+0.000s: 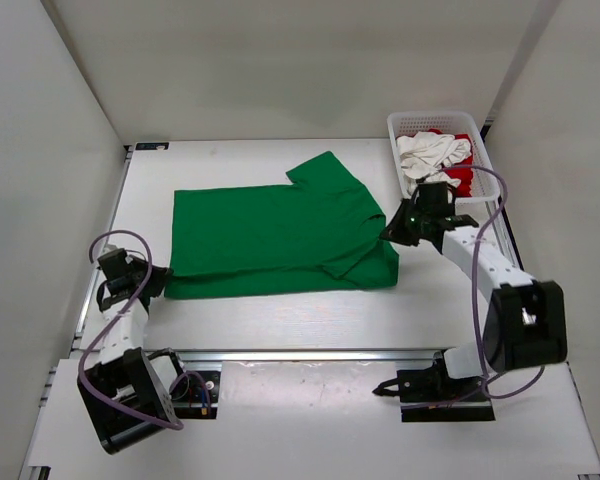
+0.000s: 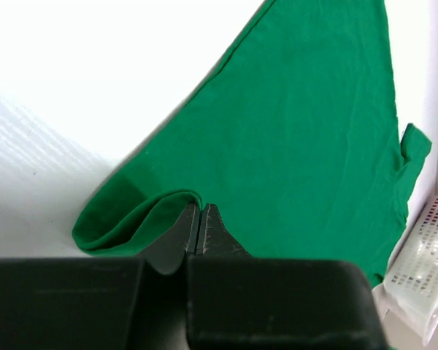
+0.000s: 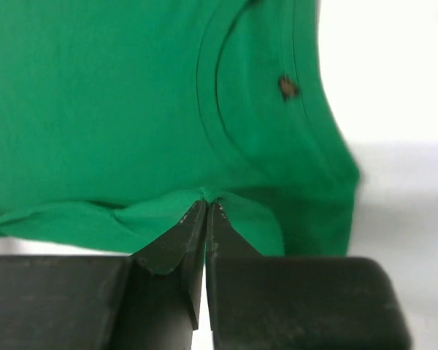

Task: Fold and stack the t-shirts
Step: Fold the flattened tshirt in 1/3 of the way

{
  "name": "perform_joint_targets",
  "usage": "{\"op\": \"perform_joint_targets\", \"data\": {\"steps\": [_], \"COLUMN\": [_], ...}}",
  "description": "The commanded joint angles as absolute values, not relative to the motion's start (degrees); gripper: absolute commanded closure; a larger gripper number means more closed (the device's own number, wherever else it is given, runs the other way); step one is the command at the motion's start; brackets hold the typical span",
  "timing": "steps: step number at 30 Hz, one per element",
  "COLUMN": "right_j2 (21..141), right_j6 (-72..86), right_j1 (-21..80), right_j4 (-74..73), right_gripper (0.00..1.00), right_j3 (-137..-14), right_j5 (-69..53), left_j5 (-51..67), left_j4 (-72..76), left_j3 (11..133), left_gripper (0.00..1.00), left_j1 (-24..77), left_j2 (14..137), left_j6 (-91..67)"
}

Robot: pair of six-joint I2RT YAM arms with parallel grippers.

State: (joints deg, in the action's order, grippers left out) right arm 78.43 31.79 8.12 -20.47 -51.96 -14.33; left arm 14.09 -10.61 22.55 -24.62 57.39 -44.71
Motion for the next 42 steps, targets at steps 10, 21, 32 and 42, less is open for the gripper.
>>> {"op": "perform_joint_targets", "data": {"steps": [10, 21, 32, 42], "right_j2": [94.13, 104.06, 95.04, 92.9], "right_j6": [30.15, 29.71, 30.67, 31.46], "right_j1": [8.0, 7.2, 7.9, 20.47], "right_j4": [-14.86, -11.95, -10.39, 2.08], "right_gripper": [1.0, 1.0, 0.64, 0.87], "right_j3": [-65.13, -73.2, -67.36, -49.76], "right_j5": [-13.53, -16.26, -14.59, -23.02], "left_j5": [12.13, 11.08, 10.82, 5.09], "left_j4": [-1.32, 2.11, 1.85, 10.8], "left_j3": [25.92, 27.95, 26.46, 22.41], "left_gripper": [1.0, 0.88, 0.52, 0.65], "left_j1": [-22.68, -23.73, -24.27, 14.14], "left_j2": [67.05, 71.81, 61.81, 63.18], "left_j6": [-47.81, -47.55, -49.22, -50.71]}}
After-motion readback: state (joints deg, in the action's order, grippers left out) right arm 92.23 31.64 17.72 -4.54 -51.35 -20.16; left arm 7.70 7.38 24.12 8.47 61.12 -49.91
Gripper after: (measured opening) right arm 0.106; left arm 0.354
